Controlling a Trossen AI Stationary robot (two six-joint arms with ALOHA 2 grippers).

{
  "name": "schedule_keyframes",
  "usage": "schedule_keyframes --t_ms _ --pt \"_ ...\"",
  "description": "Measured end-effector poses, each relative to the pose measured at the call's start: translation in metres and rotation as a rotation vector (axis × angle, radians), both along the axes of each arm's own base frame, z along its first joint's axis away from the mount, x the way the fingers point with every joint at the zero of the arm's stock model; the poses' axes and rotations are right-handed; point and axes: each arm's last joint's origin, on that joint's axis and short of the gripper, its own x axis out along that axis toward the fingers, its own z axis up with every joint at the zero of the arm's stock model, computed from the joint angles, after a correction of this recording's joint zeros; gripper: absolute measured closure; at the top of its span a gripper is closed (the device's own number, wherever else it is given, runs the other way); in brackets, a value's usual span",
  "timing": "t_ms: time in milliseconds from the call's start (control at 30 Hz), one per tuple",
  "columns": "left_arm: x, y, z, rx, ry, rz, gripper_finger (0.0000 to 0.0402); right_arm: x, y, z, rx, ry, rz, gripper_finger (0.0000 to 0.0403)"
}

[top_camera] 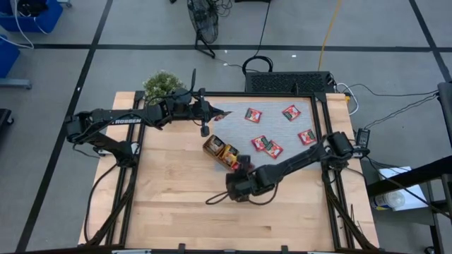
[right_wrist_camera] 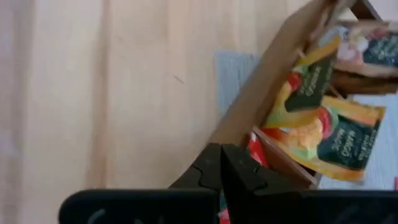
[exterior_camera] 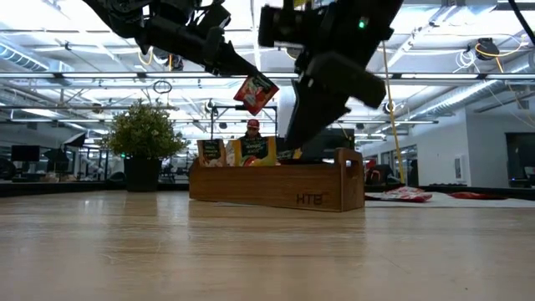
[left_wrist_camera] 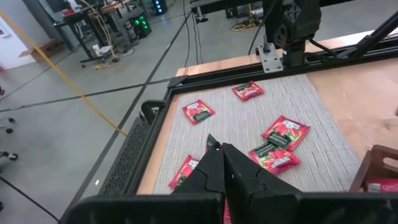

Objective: Pick & Place Tea
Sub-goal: Put the red tea bag into the right section of the wooden organizer

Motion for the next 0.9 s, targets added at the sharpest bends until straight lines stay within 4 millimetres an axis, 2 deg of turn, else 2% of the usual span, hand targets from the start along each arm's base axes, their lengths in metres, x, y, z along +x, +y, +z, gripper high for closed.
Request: schedule_keyframes --t_ms 133,467,700,900 --pt "0.000 0.000 0.000 -0.002 0.004 0.000 0.0401 -0.001 -0.006 -0.001 0.005 0.023 -0.043 0.0403" --pt "-0.001 0.000 -0.002 -0.008 0.019 0.000 0.0401 -0.001 -0.006 -0.002 0.042 0.024 -0.043 0.0403" --pt "0.000 0.000 -0.002 -0.008 0.020 0.000 0.0401 -0.007 -0.013 -0.017 0.030 0.045 -0.062 0.0403" --pt "0.000 0.000 -0.002 -0.008 0.019 0.000 0.0401 -0.009 -0.015 -0.017 -0.029 0.031 -0.085 0.0403"
